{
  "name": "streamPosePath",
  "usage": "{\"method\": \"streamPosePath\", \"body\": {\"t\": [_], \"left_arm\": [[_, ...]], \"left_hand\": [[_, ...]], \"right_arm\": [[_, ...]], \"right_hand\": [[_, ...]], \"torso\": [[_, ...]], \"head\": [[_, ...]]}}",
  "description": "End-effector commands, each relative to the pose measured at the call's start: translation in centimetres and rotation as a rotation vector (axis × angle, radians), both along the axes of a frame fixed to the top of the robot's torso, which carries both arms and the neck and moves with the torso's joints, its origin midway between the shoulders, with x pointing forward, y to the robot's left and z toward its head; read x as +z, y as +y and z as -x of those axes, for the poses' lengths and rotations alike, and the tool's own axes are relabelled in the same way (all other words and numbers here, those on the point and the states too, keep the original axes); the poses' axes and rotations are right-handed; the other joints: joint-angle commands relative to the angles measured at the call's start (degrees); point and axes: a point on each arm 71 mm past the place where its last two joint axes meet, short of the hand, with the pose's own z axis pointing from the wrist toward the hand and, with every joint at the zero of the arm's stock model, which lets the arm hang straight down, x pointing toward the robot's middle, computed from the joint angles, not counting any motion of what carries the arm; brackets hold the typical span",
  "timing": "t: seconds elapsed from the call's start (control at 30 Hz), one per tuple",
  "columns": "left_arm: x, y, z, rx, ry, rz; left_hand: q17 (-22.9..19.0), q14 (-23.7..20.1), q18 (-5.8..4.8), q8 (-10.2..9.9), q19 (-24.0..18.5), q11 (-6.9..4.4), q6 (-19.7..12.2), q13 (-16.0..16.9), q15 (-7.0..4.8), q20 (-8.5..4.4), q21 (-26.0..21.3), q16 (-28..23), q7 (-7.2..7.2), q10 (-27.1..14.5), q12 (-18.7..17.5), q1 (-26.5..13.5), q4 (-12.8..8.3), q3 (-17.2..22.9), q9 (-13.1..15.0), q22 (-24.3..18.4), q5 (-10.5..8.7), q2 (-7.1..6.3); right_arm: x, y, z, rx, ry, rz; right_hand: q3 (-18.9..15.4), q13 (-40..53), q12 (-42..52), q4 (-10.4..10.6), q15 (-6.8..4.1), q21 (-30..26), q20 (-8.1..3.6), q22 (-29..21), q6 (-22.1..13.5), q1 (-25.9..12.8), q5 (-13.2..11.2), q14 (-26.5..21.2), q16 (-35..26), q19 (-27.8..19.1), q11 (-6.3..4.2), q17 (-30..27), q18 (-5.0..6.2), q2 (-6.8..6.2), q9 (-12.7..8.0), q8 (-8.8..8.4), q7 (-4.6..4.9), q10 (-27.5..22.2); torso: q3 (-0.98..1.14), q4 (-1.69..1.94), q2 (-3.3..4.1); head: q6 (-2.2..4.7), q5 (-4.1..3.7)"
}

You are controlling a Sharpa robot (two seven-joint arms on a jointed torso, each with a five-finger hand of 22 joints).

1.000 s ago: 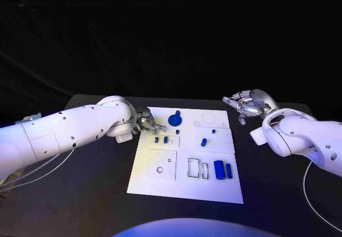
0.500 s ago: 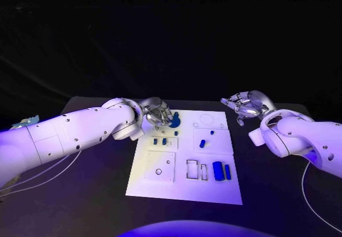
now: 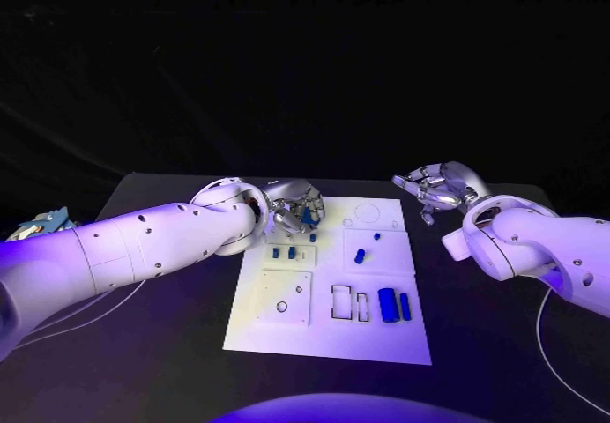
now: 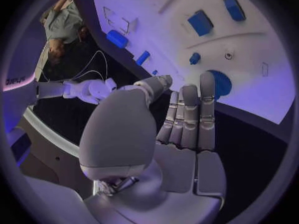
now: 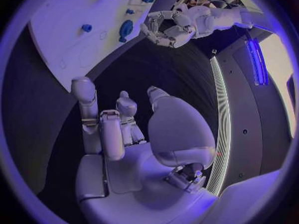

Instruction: Assemble the parts on the task board

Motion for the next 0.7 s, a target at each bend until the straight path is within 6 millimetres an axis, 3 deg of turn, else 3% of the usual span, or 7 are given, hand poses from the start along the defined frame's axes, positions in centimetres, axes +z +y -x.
{"method": "streamPosePath", "body": {"t": [0.03,0.1,0.17,0.4,0.7], "left_arm": [[-0.4,-0.6,0.3,-0.08,-0.062,-0.106],[-0.6,-0.7,0.2,-0.079,-0.071,-0.133],[-0.8,-0.8,0.1,-0.075,-0.078,-0.16],[-1.2,-1.0,-0.3,-0.06,-0.086,-0.221],[-1.7,-1.4,-0.5,-0.058,-0.059,-0.273]], "left_hand": [[3.45,3.3,0.85,-0.37,1.27,-0.11,0.7,-0.97,-0.11,-0.1,0.93,3.21,-0.08,0.96,-0.59,-0.64,0.06,-0.62,-0.45,0.38,-0.17,-0.2],[5.79,5.27,0.86,-0.51,2.01,-0.22,0.97,-1.56,-0.18,-0.16,1.51,5.22,-0.21,1.41,-0.92,-1.17,0.28,-1.14,-0.73,0.63,-0.22,-0.4],[9.95,8.52,-0.16,-0.65,5.78,-0.44,1.35,-2.13,-0.34,-0.31,5.85,8.22,-0.34,2.15,-1.15,-1.59,0.54,-1.68,-1.01,6.54,-0.34,-0.51],[16.14,14.03,-2.01,-1.3,12.37,-1.04,2.32,-3.8,-1.02,-0.73,13.63,12.34,-0.98,3.47,-2.48,-1.84,1.15,-2.85,-1.78,17.24,-0.34,-0.45],[17.59,16.21,-2.67,-1.37,14.87,-1.71,3.88,-4.82,-1.75,-1.3,16.33,13.12,-1.84,4.82,-3.54,-1.52,1.4,-2.52,-2.01,21.01,-0.31,-0.15]], "right_arm": [[0.0,0.2,0.1,0.016,0.0,-0.002],[0.0,0.2,0.0,0.017,0.0,-0.002],[0.0,0.2,0.1,0.017,0.0,-0.002],[-0.1,0.2,0.1,0.018,0.001,-0.002],[-0.1,0.3,0.0,0.02,0.001,-0.003]], "right_hand": [[-0.34,-0.04,0.35,-0.12,-0.37,-0.35,-0.29,-0.02,-0.53,-0.06,0.36,2.98,-0.37,0.09,0.15,3.44,0.59,0.4,-0.08,0.29,-0.01,-0.37],[-0.34,-0.04,0.35,-0.12,-0.37,-0.35,-0.29,-0.02,-0.53,-0.06,0.36,2.98,-0.37,0.09,0.15,3.44,0.59,0.4,-0.08,0.29,-0.01,-0.37],[-0.34,-0.04,0.35,-0.12,-0.37,-0.35,-0.29,-0.02,-0.53,-0.06,0.36,2.98,-0.37,0.09,0.15,3.44,0.59,0.4,-0.08,0.29,-0.01,-0.37],[-0.34,-0.04,0.35,-0.12,-0.37,-0.35,-0.29,-0.02,-0.53,-0.06,0.36,2.98,-0.37,0.09,0.15,3.44,0.59,0.4,-0.08,0.29,-0.01,-0.37],[-0.38,-0.02,0.37,-0.13,-0.38,-0.38,-0.29,-0.02,-0.53,0.02,0.43,3.0,-0.33,0.09,0.14,3.51,0.59,0.46,-0.1,0.32,-0.01,-0.35]], "torso": [[0.02,-0.07,0.08],[0.03,-0.09,0.1],[0.03,-0.14,0.13],[0.03,-0.05,0.06],[0.02,-0.05,0.06]], "head": [[-0.11,-0.04],[-0.13,-0.06],[-0.12,0.02],[-0.26,-0.13],[-0.31,-0.12]]}}
